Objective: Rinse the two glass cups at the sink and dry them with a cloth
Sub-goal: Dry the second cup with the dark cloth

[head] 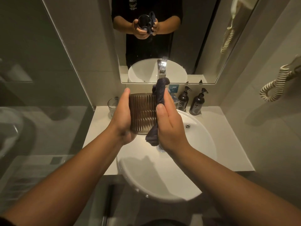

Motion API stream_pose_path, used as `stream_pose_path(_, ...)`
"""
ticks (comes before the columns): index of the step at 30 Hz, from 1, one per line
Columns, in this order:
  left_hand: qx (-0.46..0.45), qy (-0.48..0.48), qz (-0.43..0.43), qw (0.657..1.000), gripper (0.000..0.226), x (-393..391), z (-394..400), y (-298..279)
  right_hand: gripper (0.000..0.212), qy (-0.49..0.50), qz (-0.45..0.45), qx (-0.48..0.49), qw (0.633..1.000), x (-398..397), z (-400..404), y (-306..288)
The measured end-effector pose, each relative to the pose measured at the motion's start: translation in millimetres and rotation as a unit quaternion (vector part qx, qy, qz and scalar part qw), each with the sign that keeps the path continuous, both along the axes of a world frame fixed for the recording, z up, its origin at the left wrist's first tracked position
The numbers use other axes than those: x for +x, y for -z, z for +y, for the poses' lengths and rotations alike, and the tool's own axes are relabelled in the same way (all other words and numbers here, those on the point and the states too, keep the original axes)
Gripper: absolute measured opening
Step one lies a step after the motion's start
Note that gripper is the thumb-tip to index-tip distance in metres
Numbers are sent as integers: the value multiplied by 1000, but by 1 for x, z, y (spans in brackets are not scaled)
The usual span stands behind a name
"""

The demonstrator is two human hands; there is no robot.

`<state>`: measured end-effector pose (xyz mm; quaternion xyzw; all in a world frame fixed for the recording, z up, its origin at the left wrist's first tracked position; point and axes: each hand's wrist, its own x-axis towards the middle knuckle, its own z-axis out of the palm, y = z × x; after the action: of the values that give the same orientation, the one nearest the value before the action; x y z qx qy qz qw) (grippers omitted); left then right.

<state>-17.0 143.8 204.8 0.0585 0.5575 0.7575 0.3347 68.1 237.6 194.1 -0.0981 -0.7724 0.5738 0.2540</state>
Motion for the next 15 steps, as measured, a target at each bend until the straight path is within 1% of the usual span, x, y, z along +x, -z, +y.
stream_pose_path(2,-33,-9,14,999,75,-2,3,-5,59,30,-9,39,999,0,0,-1)
stream_pose_path(3,-58,-31,24,998,75,-2,5,-7,59,40,-15,59,997,-1,1,-2)
stream_pose_path(5,-109,-110,46,987,71,-1,12,-8,59,50,-31,109,992,-2,1,-6)
stream_pose_path(6,-121,-150,57,980,69,2,15,-8,58,54,-33,138,988,-3,1,-8)
stream_pose_path(7,-124,-167,69,976,69,4,16,-7,58,56,-30,165,984,-4,1,-10)
stream_pose_path(11,-75,-100,92,988,79,10,19,-6,57,73,-19,240,968,-5,-3,-12)
stream_pose_path(15,-17,-64,68,995,67,9,13,-5,54,85,23,371,925,1,-11,-5)
